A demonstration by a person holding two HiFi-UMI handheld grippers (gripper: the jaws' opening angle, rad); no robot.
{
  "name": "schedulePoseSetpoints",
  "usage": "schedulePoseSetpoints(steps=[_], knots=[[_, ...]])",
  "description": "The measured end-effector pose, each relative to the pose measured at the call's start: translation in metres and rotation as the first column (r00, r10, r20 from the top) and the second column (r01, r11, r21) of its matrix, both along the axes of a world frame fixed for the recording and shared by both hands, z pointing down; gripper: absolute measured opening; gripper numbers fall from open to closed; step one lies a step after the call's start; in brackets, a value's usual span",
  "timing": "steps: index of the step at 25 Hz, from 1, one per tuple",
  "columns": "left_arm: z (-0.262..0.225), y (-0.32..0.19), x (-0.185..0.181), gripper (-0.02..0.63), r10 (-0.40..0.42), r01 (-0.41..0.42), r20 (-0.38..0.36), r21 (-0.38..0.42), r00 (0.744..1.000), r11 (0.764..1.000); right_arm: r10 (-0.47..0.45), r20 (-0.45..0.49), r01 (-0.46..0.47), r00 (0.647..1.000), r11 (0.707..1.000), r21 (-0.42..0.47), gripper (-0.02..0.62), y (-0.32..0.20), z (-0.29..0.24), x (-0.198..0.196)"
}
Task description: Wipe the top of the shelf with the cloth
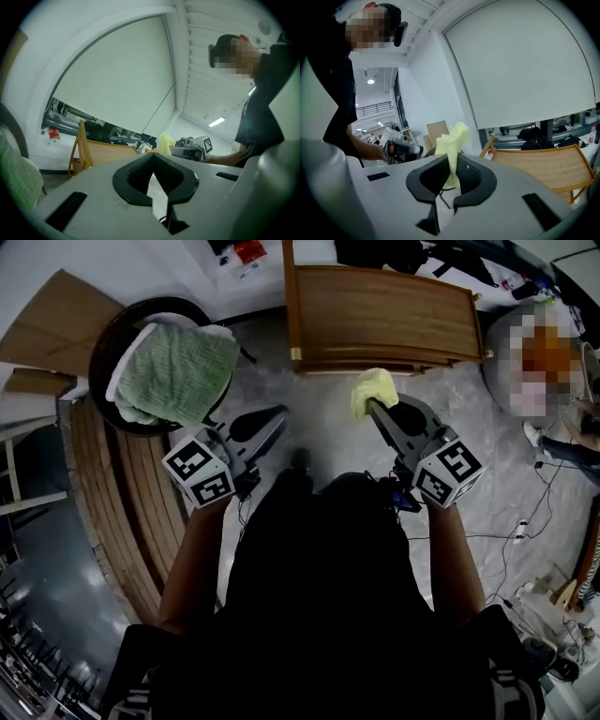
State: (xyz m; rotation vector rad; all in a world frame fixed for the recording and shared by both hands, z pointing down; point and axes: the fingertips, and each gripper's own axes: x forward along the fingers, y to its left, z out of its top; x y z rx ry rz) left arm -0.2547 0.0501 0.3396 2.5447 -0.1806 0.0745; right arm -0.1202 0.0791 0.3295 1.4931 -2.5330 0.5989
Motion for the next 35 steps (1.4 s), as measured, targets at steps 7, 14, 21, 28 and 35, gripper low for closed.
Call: schedulePoseSetpoints(steps=[7, 14, 21, 28, 35], knots=[[0.012, -0.043, 0.014, 0.011, 0.01, -0.01, -0.004, -0.019, 1.0, 1.0, 0.013, -0.029, -0.013, 0.999, 1.0, 0.006, 0.044, -0.051, -0.004, 0.016], [0.007, -0.082, 0.067, 0.011, 0.018, -0.018, 0.023, 0.006, 1.0, 1.0, 0.046, 0.002, -0.046, 0.999, 0.998, 0.032, 0.044, -0.092, -0.005, 0.08], [0.004, -0.136, 0.122, 0.011, -0.06, 0.06, 0.107, 0.005, 0.992, 0.998, -0.028, 0.048, 0.027, 0.998, 0.999, 0.031, 0.045, -0.153, -0.004, 0.134], [0.008, -0.188, 0.17, 0.011, -0.162, 0.168, 0.221, -0.011, 0.962, 0.986, -0.1, 0.098, 0.096, 0.99, 0.994, 0.044, 0.044, -0.209, -0.002, 0.172], [0.022, -0.232, 0.193, 0.011, -0.241, 0.272, 0.313, -0.059, 0.919, 0.961, -0.113, 0.123, 0.116, 0.986, 0.993, -0.019, 0.044, -0.266, 0.032, 0.165]])
